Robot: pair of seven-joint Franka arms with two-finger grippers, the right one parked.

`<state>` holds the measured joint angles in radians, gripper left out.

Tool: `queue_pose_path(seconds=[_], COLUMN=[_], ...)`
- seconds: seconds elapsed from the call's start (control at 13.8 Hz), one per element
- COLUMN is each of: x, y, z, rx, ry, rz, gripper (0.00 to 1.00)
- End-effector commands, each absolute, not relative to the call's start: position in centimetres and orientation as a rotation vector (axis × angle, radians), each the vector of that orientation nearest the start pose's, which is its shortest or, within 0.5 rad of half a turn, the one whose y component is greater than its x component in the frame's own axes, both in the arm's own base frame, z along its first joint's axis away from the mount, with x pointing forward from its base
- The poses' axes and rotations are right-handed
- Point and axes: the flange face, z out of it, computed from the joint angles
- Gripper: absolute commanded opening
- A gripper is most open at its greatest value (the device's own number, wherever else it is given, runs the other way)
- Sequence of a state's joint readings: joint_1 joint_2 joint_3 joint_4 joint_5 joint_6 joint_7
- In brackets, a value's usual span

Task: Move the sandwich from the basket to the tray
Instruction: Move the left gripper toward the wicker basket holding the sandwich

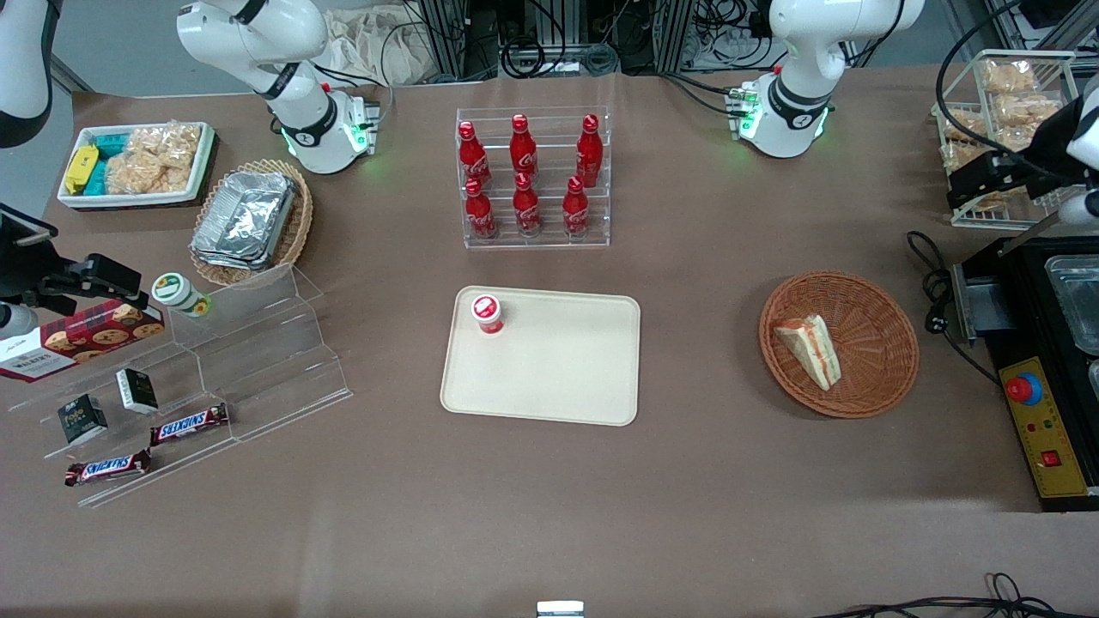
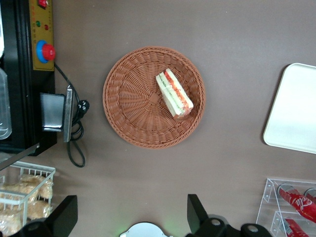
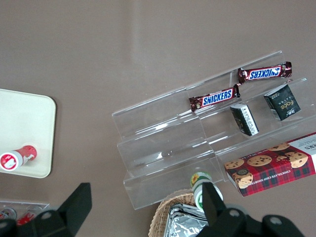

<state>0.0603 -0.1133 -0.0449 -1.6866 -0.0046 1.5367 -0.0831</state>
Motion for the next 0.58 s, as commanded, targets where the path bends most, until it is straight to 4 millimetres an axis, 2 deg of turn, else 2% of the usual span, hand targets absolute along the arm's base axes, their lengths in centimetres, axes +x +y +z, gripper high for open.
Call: queue_pose_path(seconds=[0.0,0.29,0.51], x=[53.9,58.1,60.3], y=[0.6,0.1,-1.8], z=[60.1,53.8,48.8], rx=[-3.157,-3.132,-3.089], ry=[-0.167,-0.444,-0.620], rz=[0.062,0.090,0.127], gripper=[1.00,1.00,1.00])
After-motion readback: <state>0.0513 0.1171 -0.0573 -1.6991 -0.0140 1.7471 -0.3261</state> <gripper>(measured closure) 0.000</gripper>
